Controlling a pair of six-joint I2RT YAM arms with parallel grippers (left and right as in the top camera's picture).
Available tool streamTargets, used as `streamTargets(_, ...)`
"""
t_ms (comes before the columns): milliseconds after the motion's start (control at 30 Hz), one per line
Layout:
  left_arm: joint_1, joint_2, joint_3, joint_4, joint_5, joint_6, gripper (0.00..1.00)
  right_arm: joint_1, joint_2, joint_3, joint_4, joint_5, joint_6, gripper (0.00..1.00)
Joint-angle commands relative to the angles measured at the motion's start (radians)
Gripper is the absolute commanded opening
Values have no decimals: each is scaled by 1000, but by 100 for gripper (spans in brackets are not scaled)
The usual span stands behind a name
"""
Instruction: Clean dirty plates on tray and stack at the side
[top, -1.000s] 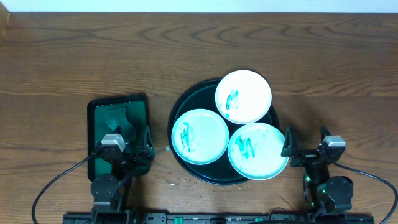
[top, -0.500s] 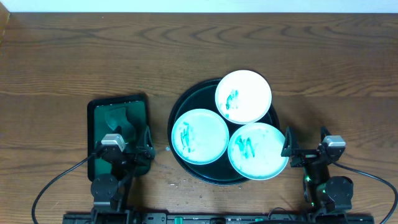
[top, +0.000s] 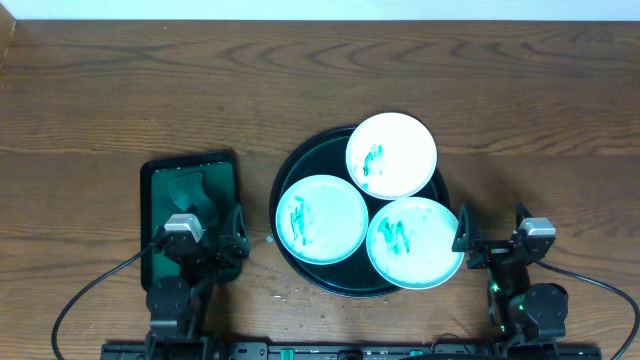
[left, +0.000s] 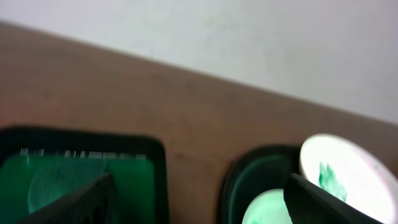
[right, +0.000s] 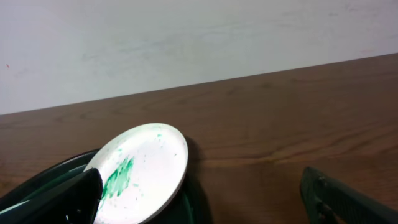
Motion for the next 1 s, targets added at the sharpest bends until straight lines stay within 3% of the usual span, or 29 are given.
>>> streamTargets(0,-4,85,62,-49,22,10,86,7,-4,-2,-4,-11,1,99)
streamTargets(267,-4,535,395,-173,-44,10,86,7,-4,-2,-4,-11,1,99)
streamTargets(533,-4,978,833,-512,-40,10,87,7,-4,-2,-4,-11,1,99)
streamTargets(767,-4,1215,1106,-848,-40,11,87,7,-4,-2,-4,-11,1,99)
streamTargets(967,-4,1355,1172,-1055,-40,10,86,7,-4,-2,-4,-11,1,99)
